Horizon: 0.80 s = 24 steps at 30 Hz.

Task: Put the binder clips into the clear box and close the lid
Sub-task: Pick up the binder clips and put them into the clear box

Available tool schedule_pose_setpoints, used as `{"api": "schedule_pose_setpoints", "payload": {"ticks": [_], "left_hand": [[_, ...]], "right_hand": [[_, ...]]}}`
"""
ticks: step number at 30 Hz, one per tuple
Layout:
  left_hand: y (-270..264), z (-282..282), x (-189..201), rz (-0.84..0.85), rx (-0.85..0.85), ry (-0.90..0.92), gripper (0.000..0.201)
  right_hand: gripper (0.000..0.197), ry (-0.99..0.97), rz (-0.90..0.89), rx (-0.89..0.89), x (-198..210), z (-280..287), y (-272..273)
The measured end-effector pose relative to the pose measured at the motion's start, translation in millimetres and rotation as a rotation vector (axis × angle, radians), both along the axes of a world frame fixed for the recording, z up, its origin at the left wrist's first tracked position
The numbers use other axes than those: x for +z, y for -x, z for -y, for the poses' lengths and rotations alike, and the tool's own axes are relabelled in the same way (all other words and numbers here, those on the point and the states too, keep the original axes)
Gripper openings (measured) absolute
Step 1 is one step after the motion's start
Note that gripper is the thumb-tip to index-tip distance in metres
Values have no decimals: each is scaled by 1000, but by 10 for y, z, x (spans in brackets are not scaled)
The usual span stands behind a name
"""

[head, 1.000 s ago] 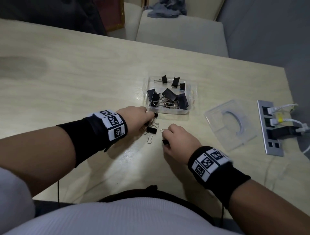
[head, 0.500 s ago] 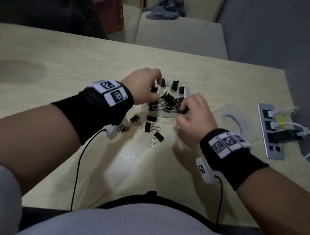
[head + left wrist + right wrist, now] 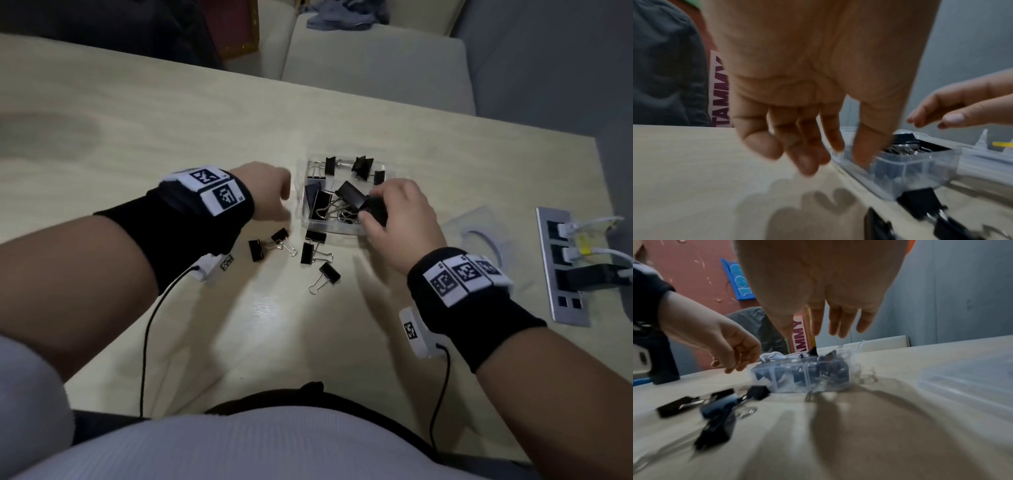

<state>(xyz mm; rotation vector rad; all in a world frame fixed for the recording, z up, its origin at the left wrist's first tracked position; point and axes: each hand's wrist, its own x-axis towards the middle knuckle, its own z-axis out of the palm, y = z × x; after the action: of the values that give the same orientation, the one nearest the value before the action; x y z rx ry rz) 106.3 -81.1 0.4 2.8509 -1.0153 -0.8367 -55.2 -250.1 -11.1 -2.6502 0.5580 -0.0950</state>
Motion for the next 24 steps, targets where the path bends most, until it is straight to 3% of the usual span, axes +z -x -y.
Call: {"api": "schedule_pose_setpoints", "payload": {"ticks": [3,5,8,13,18,21,24], "left_hand": [[115,-124,-70,-54,-114,-226,56],[198,-172,-136,-39,-172,-300,65],[319,-205,-216,42,-210,-265,57],[361,-178,-135,30,-195,-255,32],[224,-71,149,61,-199,-257,43],[156,99,314,66,-201,-120,40],[77,304,403,35,-70,149,40]], "right_hand": [[20,64,79,213,-27,-240,141],[21,77,-23,374,-128,-412,193],[36,80,-275,485,-290,-552,249],[29,14,-339,412,-381,-551,329],[22,11,-334,342,-399,-480,392],[16,-12,-306,300,-377,-467,420],[11,-8,-294,270,-325,-454,397]]}}
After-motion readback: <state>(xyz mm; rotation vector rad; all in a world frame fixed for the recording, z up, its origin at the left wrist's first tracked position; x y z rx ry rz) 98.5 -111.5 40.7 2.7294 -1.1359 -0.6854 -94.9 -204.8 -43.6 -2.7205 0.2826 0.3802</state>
